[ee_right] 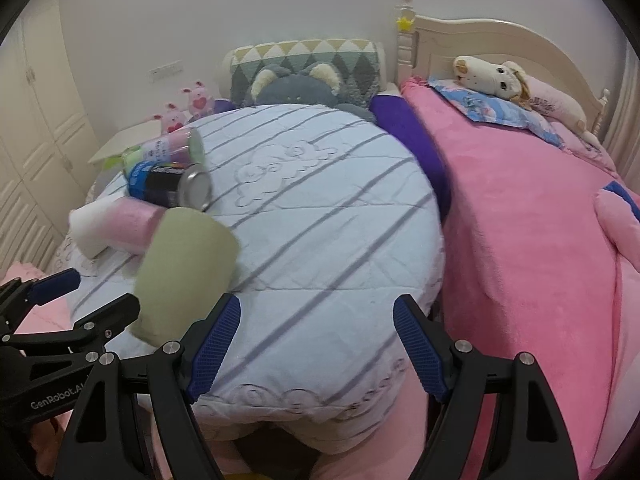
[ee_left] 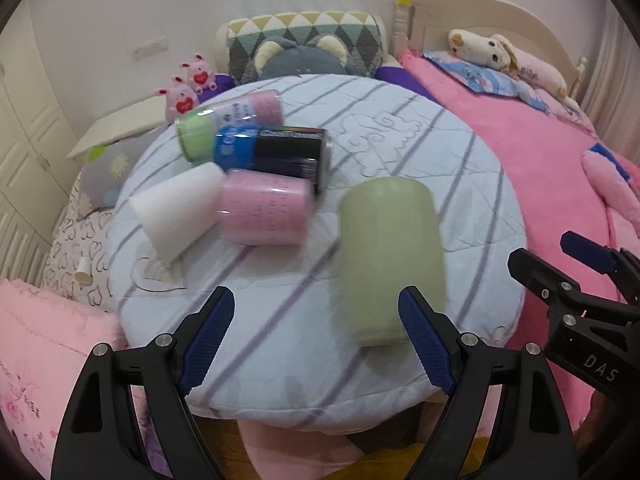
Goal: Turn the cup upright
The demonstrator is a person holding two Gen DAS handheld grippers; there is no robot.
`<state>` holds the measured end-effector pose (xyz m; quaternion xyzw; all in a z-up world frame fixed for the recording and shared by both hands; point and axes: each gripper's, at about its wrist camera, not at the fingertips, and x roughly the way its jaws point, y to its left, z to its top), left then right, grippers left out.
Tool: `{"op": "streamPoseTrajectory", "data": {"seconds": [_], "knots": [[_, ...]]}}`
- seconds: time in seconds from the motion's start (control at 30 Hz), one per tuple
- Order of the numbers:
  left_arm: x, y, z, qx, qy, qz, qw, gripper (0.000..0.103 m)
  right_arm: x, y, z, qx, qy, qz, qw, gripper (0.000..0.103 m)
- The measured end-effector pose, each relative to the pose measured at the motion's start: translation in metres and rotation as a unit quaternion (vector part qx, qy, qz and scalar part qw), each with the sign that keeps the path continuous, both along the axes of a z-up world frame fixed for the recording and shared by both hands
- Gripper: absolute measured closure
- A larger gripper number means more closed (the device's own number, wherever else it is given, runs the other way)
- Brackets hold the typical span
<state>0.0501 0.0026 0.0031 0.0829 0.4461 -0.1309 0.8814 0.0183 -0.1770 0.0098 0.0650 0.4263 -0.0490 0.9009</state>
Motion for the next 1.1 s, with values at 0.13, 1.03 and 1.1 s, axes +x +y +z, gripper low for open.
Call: {"op": "streamPoseTrajectory", "data": {"seconds": [0.13,1.03,1.1], "knots": [[0.006,0.018,0.001,0.000,-0.004,0.003,1.0000,0.017,0.012,0.018,0.001,0.009,0.010,0.015,1.000,0.023],[0.069,0.082,-0.026,-0.008,0.023,-0.008,0.9997,0.016,0.104,0.074,-0.035,0.111,0.117,0.016,0.987,0.021],[0.072,0.085,-0.029,-0.009,0.028,-0.007,0.9995,0.016,0.108,0.074,-0.038,0.110,0.122,0.013,0.986,0.021]]}}
